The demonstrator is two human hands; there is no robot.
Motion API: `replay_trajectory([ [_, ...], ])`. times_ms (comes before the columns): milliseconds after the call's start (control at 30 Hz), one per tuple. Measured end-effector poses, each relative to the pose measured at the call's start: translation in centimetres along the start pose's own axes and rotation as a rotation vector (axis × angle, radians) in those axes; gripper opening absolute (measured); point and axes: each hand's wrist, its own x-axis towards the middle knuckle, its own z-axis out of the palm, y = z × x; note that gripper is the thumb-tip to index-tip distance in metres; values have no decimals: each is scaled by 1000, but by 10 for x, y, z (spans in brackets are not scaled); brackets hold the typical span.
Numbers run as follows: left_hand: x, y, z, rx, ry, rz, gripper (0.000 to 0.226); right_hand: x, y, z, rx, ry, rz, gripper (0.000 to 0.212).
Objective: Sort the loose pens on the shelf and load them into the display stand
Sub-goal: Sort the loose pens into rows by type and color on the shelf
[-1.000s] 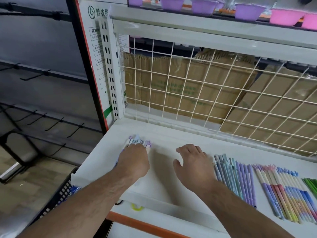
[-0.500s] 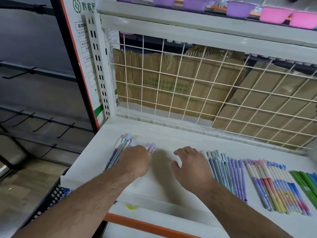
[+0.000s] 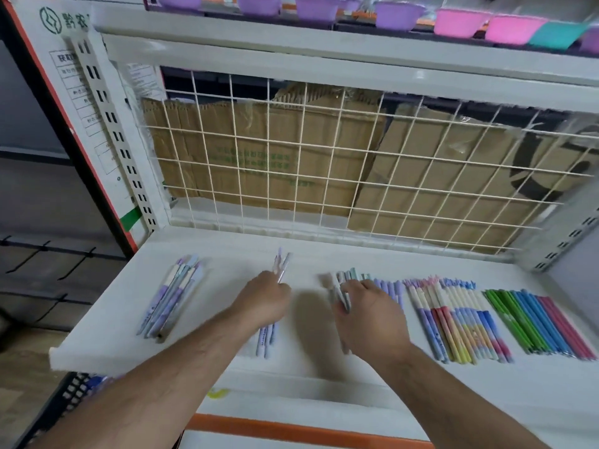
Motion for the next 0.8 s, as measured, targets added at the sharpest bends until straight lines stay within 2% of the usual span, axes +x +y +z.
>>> replay_trajectory([
  [133, -9, 40, 27, -263, -38, -43, 25, -6, 39, -12, -3, 43, 63, 25],
  [233, -14, 59, 48, -389, -68, -78, 24, -10, 66, -16, -7, -39, 100, 34],
  [367, -16, 73, 67, -320, -23, -56, 24, -11, 85, -5, 38, -110, 52, 34],
  [533, -20, 82, 73, -309, -17, -47, 20, -7, 90, 8, -32, -159, -50, 19],
  [800, -20, 72, 58, -233, 17, -40, 17, -3, 77, 15, -3, -180, -126, 23],
])
